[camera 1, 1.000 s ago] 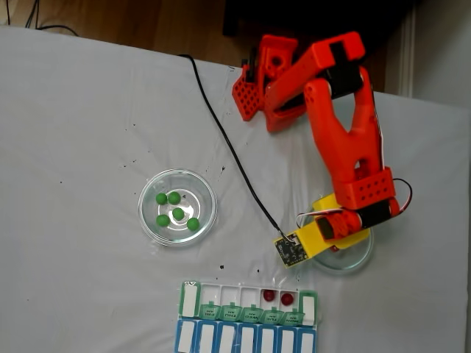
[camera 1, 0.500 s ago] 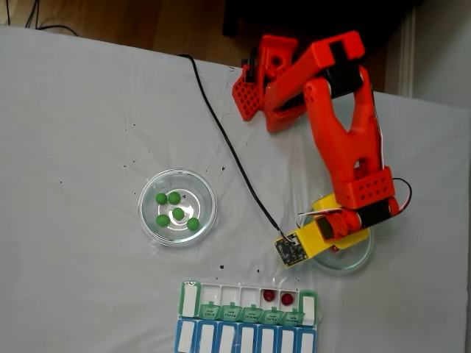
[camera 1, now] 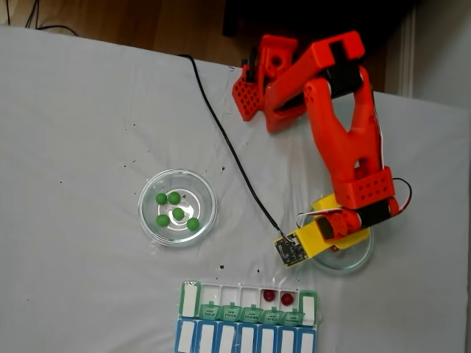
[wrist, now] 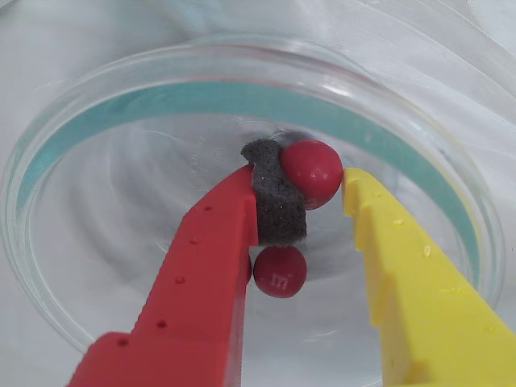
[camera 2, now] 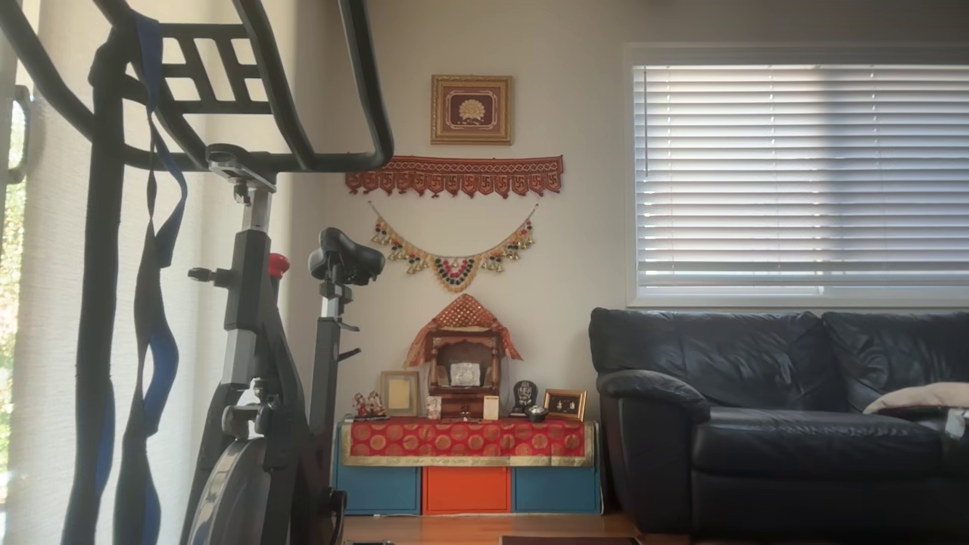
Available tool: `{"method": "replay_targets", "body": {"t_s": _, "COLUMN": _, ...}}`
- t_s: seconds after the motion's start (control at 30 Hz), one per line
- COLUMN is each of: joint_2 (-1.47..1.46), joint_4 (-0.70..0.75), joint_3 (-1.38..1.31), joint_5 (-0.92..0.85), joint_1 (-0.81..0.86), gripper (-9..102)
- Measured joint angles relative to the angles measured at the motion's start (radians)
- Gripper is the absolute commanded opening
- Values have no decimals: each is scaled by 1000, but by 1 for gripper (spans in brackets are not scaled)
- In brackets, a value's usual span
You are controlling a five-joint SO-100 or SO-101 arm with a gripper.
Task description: Sort medicines into box.
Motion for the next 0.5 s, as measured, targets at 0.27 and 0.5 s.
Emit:
{"method": "replay_targets", "body": {"t_s": 0.27, "joint_2": 29, "joint_4": 132, "joint_3": -71, "joint_5": 0, "joint_1": 32, "gripper": 1}}
{"method": "replay_targets", "body": {"t_s": 0.5, "joint_2": 103, "joint_4": 259, "joint_3": -166, "joint_5": 0, "joint_1": 67, "gripper": 1}}
